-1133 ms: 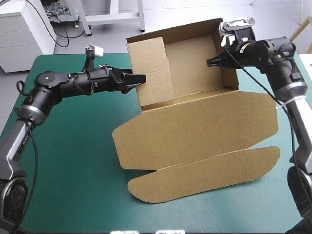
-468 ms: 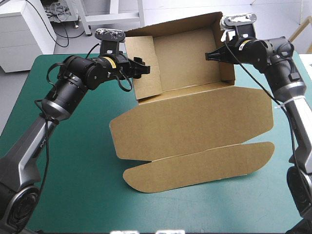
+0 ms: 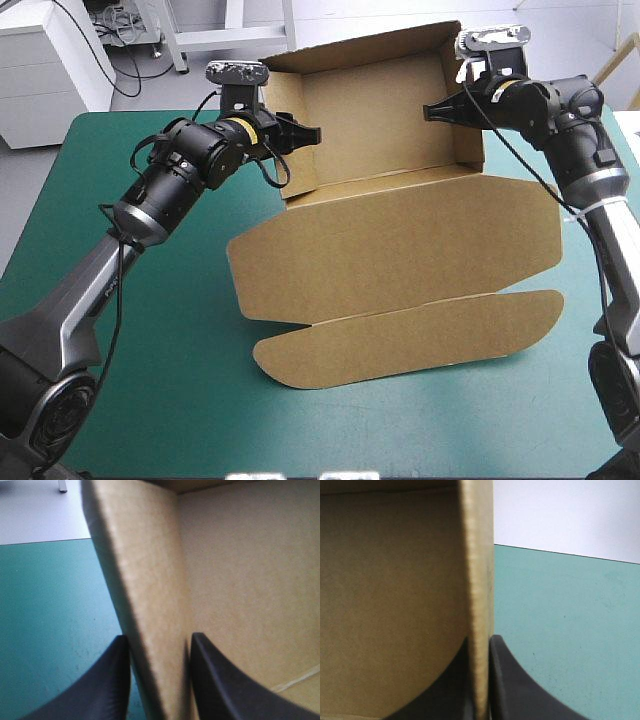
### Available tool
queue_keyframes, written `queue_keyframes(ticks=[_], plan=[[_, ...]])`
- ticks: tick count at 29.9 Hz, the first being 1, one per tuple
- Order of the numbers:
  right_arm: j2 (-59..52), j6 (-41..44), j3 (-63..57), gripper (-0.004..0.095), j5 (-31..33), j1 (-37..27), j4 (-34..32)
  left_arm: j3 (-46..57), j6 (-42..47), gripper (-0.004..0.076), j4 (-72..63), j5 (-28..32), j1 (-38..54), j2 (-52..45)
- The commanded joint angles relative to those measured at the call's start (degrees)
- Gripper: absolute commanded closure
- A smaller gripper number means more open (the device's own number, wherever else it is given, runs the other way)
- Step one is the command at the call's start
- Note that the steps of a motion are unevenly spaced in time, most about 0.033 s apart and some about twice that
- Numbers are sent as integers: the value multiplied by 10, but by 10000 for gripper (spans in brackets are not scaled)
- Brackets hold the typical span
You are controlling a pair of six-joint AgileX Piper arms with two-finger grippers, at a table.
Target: Fold the box
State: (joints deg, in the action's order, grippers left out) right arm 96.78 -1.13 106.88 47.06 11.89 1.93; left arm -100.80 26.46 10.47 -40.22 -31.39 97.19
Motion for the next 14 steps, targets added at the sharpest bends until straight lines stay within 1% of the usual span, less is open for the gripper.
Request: queue_keyframes(ticks=[1, 2, 3, 4, 8, 10, 14], plan=[[-33, 11, 17, 905, -52, 0, 36, -19, 3, 646, -5, 58, -5, -23], [-33, 11, 17, 905, -52, 0, 36, -19, 3, 692, -5, 64, -5, -23], [-33, 11, 17, 906, -52, 0, 36, -19, 1, 722, -5, 67, -5, -23], [-33, 11, 17, 907, -52, 0, 36, -19, -5, 733, -5, 69, -5, -23], [-33, 11, 17, 908, -44, 0, 39, -19, -21, 731, -8, 72, -5, -22], [-29, 11, 17, 908, -20, 0, 39, -19, -33, 730, -8, 67, -5, -17], [-8, 8, 17, 908, 30, 0, 35, -19, -46, 729, -7, 23, 2, 2]])
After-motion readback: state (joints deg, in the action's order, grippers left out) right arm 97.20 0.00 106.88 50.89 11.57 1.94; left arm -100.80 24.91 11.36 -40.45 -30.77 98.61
